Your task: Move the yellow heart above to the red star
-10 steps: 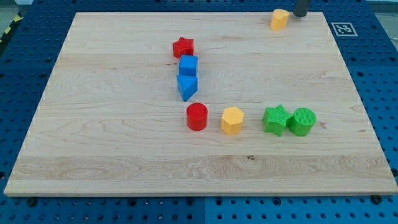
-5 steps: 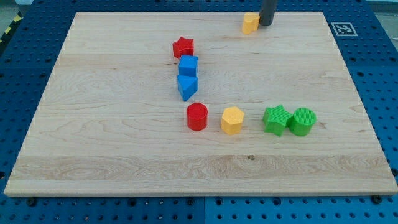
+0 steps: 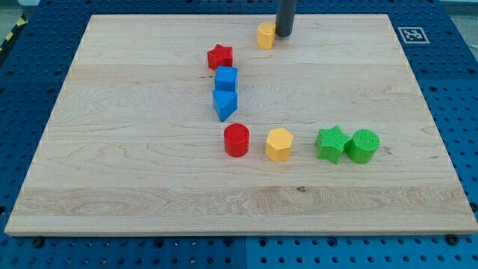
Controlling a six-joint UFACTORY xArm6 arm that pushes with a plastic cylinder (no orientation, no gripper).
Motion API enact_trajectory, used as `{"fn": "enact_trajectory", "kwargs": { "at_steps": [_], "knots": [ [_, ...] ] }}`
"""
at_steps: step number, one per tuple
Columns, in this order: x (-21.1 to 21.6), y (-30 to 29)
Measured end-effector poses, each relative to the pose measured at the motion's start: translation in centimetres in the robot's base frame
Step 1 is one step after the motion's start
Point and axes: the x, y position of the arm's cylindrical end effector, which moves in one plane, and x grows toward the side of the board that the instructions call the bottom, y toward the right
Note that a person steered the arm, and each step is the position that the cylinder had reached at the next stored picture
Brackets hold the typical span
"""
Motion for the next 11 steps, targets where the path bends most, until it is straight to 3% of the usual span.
{"fn": "enact_trajectory", "kwargs": {
  "at_steps": [4,6,9,10,11],
  "knots": [
    [1.0,-9.8],
    [0.6,-5.1],
    [-0.2,-4.7],
    [-2.3,-8.4],
    [-2.6,-17.6]
  ]
}}
